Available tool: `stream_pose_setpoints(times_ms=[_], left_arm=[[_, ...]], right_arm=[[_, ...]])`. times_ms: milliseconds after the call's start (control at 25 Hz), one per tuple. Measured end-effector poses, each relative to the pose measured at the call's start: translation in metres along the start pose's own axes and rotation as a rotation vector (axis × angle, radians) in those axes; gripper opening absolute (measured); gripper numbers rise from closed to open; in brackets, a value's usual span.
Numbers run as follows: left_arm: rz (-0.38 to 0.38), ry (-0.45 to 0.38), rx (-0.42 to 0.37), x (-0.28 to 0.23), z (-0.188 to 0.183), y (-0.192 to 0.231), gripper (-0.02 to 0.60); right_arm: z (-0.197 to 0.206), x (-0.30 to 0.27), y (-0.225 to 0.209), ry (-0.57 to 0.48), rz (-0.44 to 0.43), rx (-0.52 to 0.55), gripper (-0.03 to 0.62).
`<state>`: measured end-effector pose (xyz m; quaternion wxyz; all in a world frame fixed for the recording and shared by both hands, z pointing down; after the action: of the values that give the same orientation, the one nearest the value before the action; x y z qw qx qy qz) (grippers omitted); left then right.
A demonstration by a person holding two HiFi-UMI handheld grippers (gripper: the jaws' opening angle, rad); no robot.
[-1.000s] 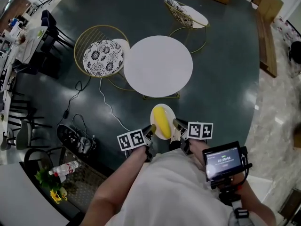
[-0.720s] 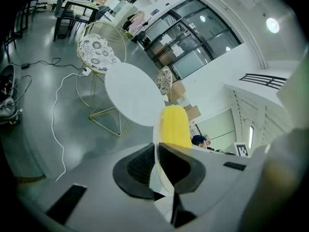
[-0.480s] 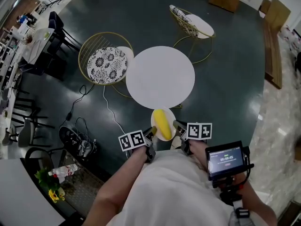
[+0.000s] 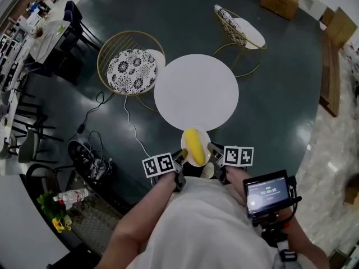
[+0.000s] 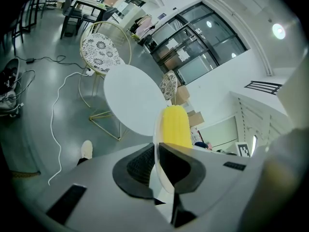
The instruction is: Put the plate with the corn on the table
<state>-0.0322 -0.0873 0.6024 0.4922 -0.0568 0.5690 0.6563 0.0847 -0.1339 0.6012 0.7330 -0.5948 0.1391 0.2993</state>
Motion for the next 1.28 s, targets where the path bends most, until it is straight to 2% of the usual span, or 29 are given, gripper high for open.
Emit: stream_pose_setpoints(times_ms=[320,960,1280], left_arm=[[-0.012,0.009,0.017,-0.020,-0.033,0.031,0.034],[-0.052,0.035,0.051,-0.033,-0.073,0.073,0.034],[-0.081,0.047,0.090,-0.049,-0.089,0.112,0.034]], right_arm=[[-0.023,-0.044,-0.005,0.036,0.019,-0.004,0.041],[-0.043,-0.103,-0.003,0.140,0.072,0.014,0.041],[-0.052,-0.152,-0.013,0.201,0.098,0.027,0.041]])
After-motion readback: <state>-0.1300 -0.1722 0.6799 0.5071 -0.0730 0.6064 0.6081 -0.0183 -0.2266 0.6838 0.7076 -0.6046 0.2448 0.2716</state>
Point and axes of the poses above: the fingertips, and each gripper's own axes: x backward along the fingers, y to its left, z out of its underside, the point moved 1 cm from there along x, backward along the fingers, and after that the axes turned 7 degrees about -x, right-handed, at the moved point
